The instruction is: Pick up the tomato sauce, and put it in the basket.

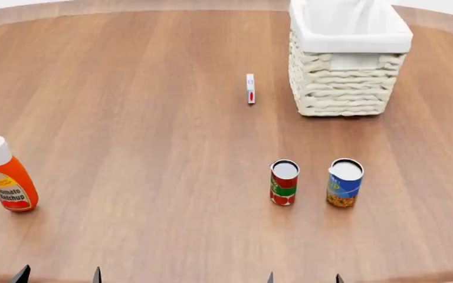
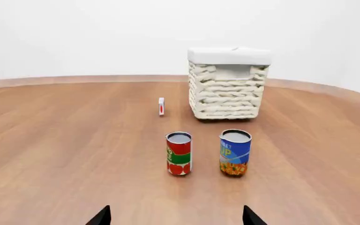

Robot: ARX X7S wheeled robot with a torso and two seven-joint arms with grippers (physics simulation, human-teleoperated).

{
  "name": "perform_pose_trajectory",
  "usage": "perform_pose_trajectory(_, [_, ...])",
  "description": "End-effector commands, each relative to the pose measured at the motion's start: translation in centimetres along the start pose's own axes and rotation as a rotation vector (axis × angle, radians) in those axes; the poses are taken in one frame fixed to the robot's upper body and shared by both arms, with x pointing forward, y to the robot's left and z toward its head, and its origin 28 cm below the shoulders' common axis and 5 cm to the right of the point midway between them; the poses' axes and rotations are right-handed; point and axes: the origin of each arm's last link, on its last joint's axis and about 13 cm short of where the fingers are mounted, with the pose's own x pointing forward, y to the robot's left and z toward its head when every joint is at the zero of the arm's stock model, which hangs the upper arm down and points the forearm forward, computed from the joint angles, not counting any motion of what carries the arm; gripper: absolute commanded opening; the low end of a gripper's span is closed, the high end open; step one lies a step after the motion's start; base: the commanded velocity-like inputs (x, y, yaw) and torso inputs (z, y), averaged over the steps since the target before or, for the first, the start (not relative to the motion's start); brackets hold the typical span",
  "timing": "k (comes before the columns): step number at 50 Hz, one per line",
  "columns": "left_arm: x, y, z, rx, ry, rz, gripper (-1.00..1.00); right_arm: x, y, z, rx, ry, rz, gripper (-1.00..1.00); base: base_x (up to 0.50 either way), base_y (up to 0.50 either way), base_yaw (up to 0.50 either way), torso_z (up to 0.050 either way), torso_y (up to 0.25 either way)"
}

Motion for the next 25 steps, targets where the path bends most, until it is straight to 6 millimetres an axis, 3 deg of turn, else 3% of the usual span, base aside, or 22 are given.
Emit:
perform_pose_trajectory(1, [-0.1,0.0,-0.1,0.000,0.000,0.000,1.00,0.1,0.1,0.1,0.000,0.000,0.000,1.00,0.00,0.00,0.00,0.000,0.000])
perform_pose_trajectory(7, [1.2,0.4,0.8,-0.018,0.005,0.020,1.00,1.2,-0.1,0.8,-0.026,-0.017,-0.009,1.00,0.00,0.00,0.00,0.000,0.000])
perform_pose_trajectory(25, [-0.6,0.9,7.2,-0.055,-0.162,-0.005,1.00,-0.3,0.3,6.9,-0.064,-0.145,-0.001,1.00,0.00,0.00,0.00,0.000,0.000])
